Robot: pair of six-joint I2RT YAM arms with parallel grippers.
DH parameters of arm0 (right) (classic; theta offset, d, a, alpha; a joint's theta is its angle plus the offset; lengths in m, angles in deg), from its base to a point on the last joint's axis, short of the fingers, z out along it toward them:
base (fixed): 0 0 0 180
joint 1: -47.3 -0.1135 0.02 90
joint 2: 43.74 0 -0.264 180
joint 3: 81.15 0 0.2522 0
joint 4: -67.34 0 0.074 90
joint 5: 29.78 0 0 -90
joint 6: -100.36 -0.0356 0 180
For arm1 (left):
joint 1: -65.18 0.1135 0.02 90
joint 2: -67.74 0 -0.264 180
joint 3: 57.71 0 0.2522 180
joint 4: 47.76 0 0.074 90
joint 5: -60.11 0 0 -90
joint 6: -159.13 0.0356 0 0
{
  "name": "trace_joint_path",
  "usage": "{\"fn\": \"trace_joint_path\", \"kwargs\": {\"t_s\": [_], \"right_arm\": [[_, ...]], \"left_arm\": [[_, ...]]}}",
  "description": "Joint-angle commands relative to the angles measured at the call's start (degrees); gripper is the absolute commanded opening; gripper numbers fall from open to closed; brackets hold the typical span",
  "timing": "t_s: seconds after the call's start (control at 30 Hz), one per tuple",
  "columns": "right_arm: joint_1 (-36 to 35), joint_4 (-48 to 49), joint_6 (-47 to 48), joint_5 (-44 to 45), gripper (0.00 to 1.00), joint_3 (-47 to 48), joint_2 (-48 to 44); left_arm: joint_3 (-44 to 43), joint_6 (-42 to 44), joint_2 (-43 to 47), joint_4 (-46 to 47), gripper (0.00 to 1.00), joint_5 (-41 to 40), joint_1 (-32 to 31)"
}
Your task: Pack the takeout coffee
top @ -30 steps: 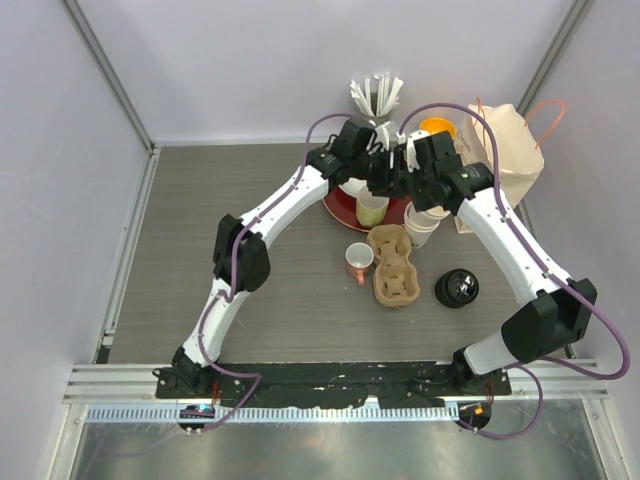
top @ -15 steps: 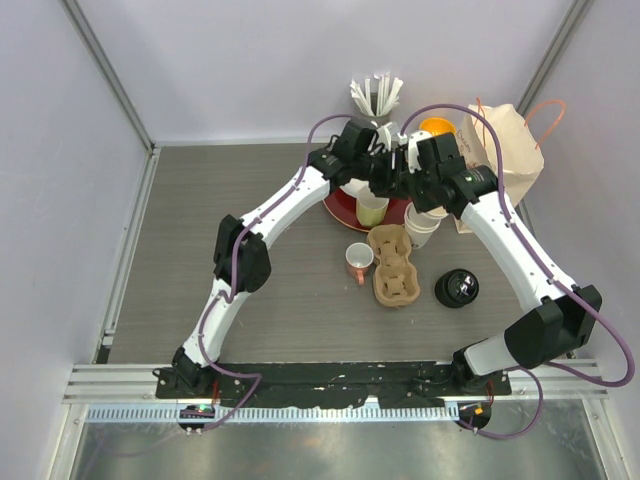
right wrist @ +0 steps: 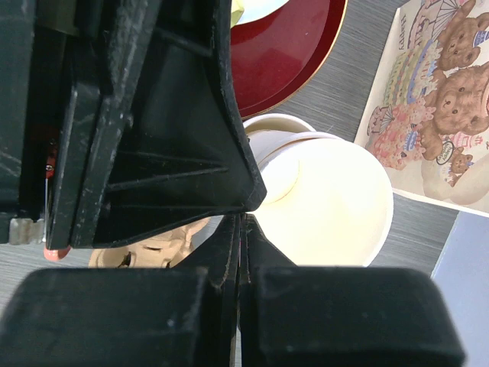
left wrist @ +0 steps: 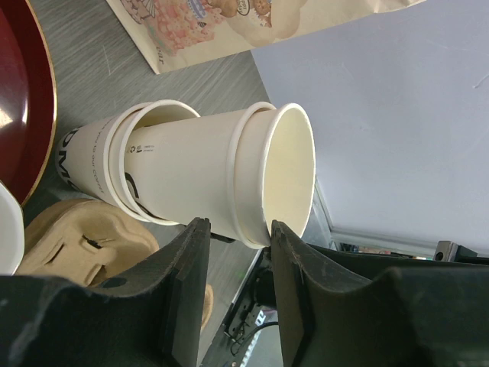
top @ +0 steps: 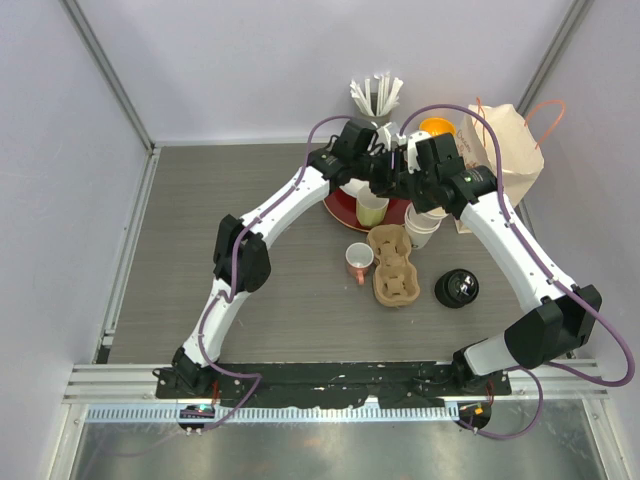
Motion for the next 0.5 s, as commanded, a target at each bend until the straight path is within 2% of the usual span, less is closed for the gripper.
{"fn": "trace_joint_path", "kwargs": {"t_s": [0.0, 0.13, 0.37, 0.47], "right_arm": [[0.2, 3.0, -0.2, 1.5, 0.01, 1.0, -1.0], [0.4, 3.1, -0.2, 1.4, 0.01, 0.7, -0.6], [0.7, 3.2, -0.3, 1.2, 0.01, 1.1, -0.2], [0.8, 3.3, -0.4, 1.3, 0.01, 1.0, 0.0]], "left_arm": [[1.2, -2.0, 2.0, 0.6, 0.39, 2.5, 1.3], [-0.3, 1.1, 2.6, -1.0, 0.39, 0.2, 1.5], [0.3, -0.1, 2.8, -1.5, 0.39, 2.1, 1.5], [0.7, -0.1, 3.9, -1.3, 0.43, 2.5, 1.8]]}}
